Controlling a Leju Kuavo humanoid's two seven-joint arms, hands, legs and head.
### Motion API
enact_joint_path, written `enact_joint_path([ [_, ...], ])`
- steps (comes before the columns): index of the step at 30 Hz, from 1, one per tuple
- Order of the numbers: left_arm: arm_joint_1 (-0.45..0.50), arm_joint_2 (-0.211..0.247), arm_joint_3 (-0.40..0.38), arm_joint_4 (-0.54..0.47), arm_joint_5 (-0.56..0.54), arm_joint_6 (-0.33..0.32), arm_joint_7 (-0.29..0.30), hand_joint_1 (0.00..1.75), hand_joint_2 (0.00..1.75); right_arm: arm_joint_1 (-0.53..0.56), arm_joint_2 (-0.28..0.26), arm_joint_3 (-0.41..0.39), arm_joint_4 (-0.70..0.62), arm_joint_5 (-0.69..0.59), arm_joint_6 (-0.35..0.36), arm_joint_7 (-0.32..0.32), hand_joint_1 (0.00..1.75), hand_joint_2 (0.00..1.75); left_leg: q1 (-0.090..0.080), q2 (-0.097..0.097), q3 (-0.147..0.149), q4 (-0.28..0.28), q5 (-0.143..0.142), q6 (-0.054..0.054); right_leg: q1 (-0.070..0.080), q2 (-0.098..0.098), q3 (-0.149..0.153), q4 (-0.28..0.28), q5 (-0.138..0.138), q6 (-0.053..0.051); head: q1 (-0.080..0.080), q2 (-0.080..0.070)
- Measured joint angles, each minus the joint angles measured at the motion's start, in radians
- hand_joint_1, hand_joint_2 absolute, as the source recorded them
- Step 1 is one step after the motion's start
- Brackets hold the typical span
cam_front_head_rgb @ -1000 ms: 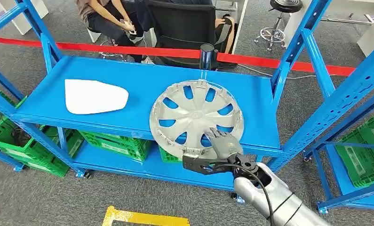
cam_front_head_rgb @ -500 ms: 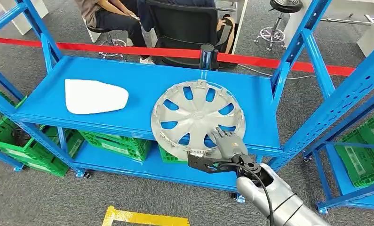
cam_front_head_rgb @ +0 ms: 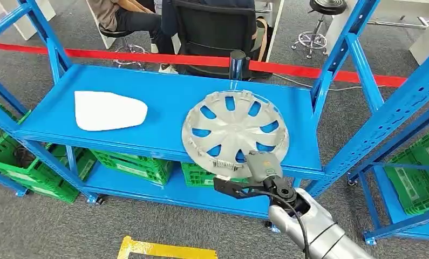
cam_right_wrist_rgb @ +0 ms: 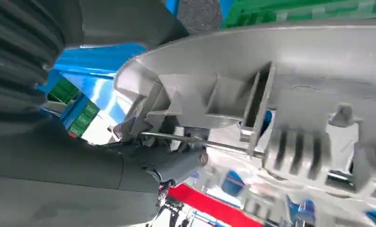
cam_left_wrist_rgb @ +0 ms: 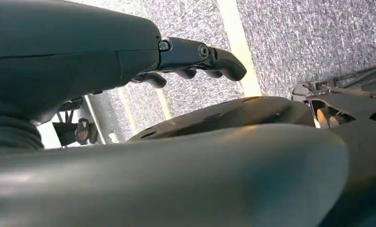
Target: Take the parts from the cabinet and place them on the table.
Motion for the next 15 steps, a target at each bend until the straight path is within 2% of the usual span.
enact_joint_path([
  [15,0.001,-0.005,-0.001,0.0,0.003,0.006,0.0,0.0,0.0,0.018,-0.006,-0.008,-0.01,0.206,-0.006,-0.008,1.75,1.75,0.0,0.0,0.0,0.0,0.001,0.0,0.0,0.0,0.0,0.0,0.0,0.0,0.0,0.0],
])
